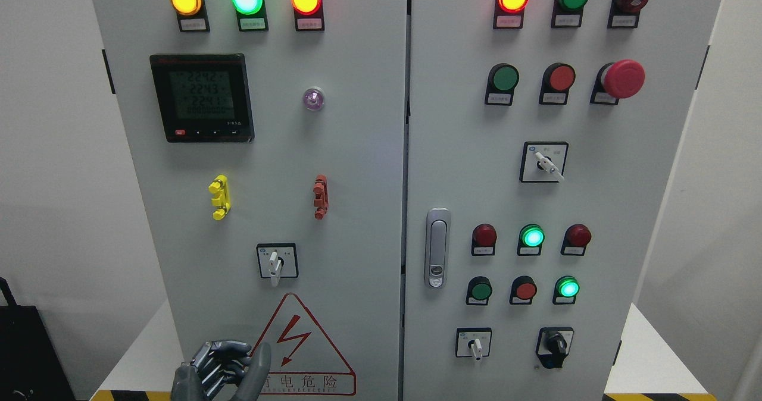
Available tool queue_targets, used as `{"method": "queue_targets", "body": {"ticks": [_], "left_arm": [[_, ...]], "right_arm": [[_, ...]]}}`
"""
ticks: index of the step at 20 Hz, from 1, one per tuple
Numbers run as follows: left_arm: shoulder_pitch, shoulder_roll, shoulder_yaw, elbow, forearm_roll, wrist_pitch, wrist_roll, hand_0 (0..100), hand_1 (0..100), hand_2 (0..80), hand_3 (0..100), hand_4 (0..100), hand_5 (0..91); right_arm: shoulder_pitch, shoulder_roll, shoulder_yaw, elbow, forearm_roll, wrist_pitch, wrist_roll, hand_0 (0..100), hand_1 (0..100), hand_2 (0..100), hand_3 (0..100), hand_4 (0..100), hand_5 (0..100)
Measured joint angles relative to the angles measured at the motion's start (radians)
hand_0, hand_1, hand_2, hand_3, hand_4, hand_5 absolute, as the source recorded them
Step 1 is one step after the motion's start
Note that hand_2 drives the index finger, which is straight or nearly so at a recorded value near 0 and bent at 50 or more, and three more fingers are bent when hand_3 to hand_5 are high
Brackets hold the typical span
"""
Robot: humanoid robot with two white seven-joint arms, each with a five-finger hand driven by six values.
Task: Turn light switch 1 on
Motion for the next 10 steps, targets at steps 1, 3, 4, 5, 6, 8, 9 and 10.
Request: {"method": "queue_targets", "body": {"ticks": [1,3,4,5,6,8,9,10], "left_arm": [[-0.008,-0.001,-0.002,-0.001,-0.004,0.007,0.005,0,63,55.8,74,79,69.5],[-0.022,-0.003,-0.006,-0.001,-0.016,0.015,0.016,0,63,55.9,74,79,69.3],[-0.027,-0.005,-0.008,-0.001,-0.022,0.019,0.019,0,64,55.9,74,79,69.3],[-0.034,-0.007,-0.009,-0.001,-0.026,0.022,0.021,0,64,55.9,74,79,69.2],[-0.040,-0.008,-0.012,-0.001,-0.031,0.025,0.023,0,64,55.9,74,79,69.2],[-0.054,-0.012,-0.015,-0.001,-0.037,0.044,0.027,0,64,55.9,74,79,69.1],[-0.061,-0.014,-0.017,-0.001,-0.039,0.055,0.029,0,64,55.9,74,79,69.1],[-0.068,-0.016,-0.018,0.000,-0.041,0.061,0.029,0,64,55.9,74,79,69.1]], "right_arm": [[0.000,0.000,0.000,0.000,0.000,0.000,0.000,5,0,0,0,0,0],[0.000,0.000,0.000,0.000,0.000,0.000,0.000,5,0,0,0,0,0],[0.000,0.000,0.000,0.000,0.000,0.000,0.000,5,0,0,0,0,0],[0.000,0.000,0.000,0.000,0.000,0.000,0.000,5,0,0,0,0,0],[0.000,0.000,0.000,0.000,0.000,0.000,0.000,5,0,0,0,0,0],[0.000,0.000,0.000,0.000,0.000,0.000,-0.001,5,0,0,0,0,0],[0.000,0.000,0.000,0.000,0.000,0.000,0.000,5,0,0,0,0,0],[0.000,0.000,0.000,0.000,0.000,0.000,-0.001,5,0,0,0,0,0]]}}
